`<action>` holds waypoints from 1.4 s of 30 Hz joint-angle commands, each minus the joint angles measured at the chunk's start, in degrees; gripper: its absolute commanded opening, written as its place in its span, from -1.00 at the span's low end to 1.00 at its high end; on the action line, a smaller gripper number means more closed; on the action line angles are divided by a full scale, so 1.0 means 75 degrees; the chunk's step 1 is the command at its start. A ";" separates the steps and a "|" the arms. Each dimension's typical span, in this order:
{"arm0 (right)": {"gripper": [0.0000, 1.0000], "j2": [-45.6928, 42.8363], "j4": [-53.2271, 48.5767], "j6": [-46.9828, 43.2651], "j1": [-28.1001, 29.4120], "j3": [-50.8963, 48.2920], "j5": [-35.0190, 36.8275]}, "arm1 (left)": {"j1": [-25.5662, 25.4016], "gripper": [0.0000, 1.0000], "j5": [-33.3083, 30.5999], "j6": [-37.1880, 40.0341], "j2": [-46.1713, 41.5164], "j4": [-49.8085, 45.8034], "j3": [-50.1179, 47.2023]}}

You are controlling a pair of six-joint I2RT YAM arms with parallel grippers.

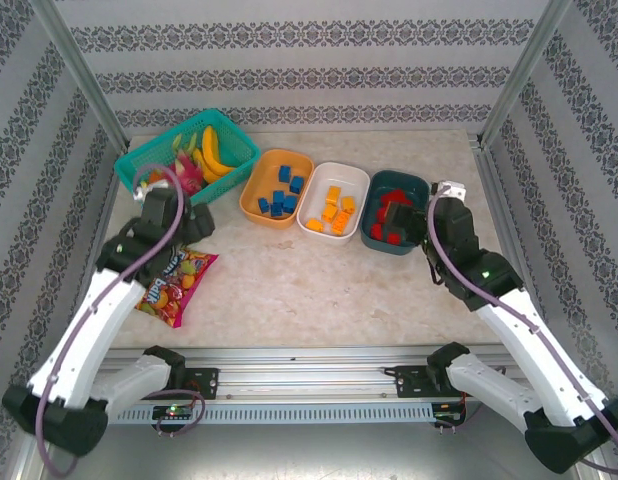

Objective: Sort the legos into containers by color

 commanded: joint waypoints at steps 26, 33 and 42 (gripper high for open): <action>0.95 0.3352 0.9088 -0.3165 -0.3115 -0.4284 -0.1801 | 0.2477 1.00 0.1743 0.2905 0.3877 0.9692 -0.3888; 0.96 0.4756 1.1146 -0.3134 -0.3367 -0.4494 -0.2393 | 0.2558 1.00 0.2237 0.3252 0.4022 1.1123 -0.4486; 0.95 0.4983 1.1342 -0.3270 -0.3129 -0.4466 -0.1832 | 0.2336 1.00 0.2208 0.3522 0.4683 1.2708 -0.4941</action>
